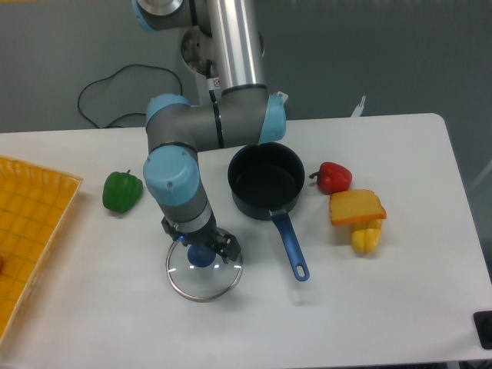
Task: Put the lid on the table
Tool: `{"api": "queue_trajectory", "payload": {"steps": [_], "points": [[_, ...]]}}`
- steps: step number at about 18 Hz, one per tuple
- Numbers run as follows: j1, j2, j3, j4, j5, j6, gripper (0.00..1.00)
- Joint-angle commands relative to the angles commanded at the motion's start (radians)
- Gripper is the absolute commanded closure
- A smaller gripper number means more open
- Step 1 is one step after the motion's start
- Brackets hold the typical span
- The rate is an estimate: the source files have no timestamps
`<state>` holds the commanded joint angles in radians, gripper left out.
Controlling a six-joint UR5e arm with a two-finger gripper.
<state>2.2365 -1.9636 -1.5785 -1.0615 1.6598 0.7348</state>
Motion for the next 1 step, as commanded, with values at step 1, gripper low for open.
{"api": "queue_trajectory", "payload": {"steps": [1], "points": [[0.003, 0.005, 0.000, 0.002, 0.000, 0.000, 0.00]]}}
